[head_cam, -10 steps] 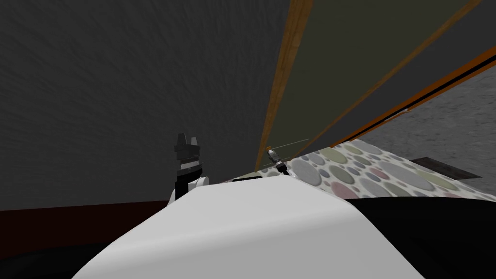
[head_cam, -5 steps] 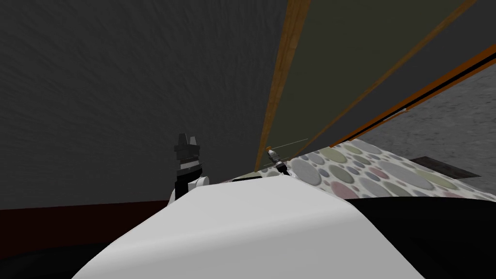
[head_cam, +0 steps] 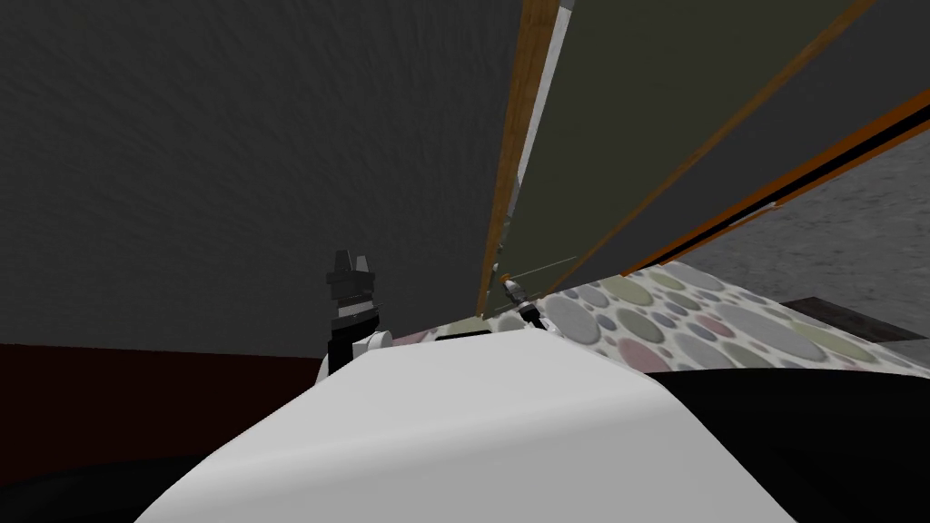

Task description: Pull the door open

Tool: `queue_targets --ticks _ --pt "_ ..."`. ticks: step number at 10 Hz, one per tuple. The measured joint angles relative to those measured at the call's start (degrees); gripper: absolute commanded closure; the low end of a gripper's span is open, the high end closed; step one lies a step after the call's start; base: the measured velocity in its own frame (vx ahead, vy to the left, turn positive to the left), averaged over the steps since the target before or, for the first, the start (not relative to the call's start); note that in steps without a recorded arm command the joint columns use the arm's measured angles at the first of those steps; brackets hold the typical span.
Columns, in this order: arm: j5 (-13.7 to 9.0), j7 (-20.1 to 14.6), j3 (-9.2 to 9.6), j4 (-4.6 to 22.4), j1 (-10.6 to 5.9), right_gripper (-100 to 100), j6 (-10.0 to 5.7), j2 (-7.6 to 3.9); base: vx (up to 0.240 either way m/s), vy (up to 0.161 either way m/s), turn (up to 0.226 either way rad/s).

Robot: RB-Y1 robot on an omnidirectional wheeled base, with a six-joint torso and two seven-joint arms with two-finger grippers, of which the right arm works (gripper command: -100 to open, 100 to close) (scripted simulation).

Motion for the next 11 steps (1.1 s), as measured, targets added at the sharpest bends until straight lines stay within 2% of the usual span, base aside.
queue_targets --ticks 1,4,5,7,8,9,10,11 --pt "-0.2 -0.3 -0.14 0.5 -0.24 100 -0.15 -0.03 -0.171 -0.029 0.095" --pt "-1.2 -3.3 -0.07 -1.3 0.58 100 1.03 -0.23 -0.165 -0.034 0.108" --pt "-1.7 -4.1 -0.28 0.1 -0.15 100 0.26 -0.47 -0.174 -0.04 0.112" --pt "-2.5 -6.0 -0.46 -0.8 0.12 100 0.76 -0.51 -0.094 -0.02 0.056" --pt "-2.8 -6.9 -0.43 -2.3 1.08 100 1.37 -0.44 -0.034 -0.013 0.004" --pt "-2.9 -7.4 -0.39 -2.4 1.2 100 1.44 -0.53 -0.018 -0.005 0.001" --pt "-3.0 -7.3 -0.53 -0.6 0.27 100 0.72 -0.61 -0.061 -0.005 0.077" --pt "-3.3 -8.0 -0.57 -1.1 0.32 100 0.92 -0.69 -0.076 -0.023 0.101"
